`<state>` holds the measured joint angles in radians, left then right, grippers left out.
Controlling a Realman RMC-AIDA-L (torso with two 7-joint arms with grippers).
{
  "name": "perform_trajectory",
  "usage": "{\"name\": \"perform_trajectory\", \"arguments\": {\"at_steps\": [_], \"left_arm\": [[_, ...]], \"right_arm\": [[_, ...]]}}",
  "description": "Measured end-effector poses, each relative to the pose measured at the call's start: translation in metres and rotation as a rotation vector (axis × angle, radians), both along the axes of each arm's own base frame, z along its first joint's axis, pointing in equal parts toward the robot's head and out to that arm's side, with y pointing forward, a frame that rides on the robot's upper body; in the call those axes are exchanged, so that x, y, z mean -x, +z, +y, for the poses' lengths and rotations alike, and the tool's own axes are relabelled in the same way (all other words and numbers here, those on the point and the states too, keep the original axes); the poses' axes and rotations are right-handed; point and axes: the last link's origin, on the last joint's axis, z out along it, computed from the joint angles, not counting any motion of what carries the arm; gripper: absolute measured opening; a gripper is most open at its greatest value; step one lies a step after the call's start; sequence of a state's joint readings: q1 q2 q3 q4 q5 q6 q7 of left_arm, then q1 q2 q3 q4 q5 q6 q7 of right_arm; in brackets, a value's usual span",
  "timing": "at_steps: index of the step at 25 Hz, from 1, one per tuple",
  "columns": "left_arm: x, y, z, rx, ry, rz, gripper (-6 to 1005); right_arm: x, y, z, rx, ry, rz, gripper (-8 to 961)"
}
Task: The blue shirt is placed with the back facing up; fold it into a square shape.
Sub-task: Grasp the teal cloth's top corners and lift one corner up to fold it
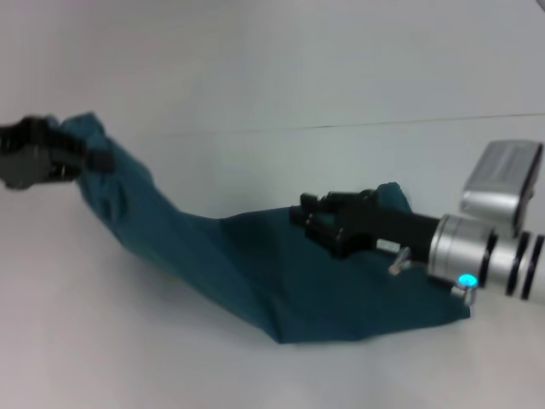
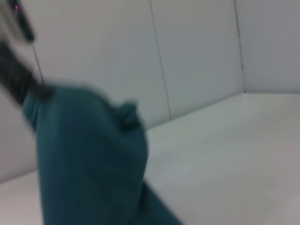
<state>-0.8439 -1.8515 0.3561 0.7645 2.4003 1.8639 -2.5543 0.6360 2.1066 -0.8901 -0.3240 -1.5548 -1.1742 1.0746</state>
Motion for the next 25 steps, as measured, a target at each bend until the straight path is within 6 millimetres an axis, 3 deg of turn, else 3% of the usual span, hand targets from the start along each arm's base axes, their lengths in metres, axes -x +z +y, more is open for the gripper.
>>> {"name": "perform_trajectory", "arguments": {"at_steps": [7,10,15,21,25], "left_arm": [[-0.025,0.008,0.012,-0.023,-0.041,-0.056,131],[-0.028,0.012,0.014,-0.027,-0.043,-0.054,131],[-0.029,0.012,0.015,-0.025,-0.044,-0.053,130],[-0.023,0.009,0.012,-0.018,-0.03,-0.05,130],[-0.016,0.003,0.01,-0.011,-0.01,-0.055,130]], "right_arm": [[0.002,-0.04,-0.004,0.015,0.016,-0.113,225],[0.014,-0.054,-0.003,0.039,0.042,-0.143,106],[0.036,-0.073,-0.004,0.12,0.115,-0.201,3],[0.048,-0.083,-0.008,0.161,0.163,-0.226,5],[0.044,-0.08,-0.007,0.151,0.129,-0.205,7]]}}
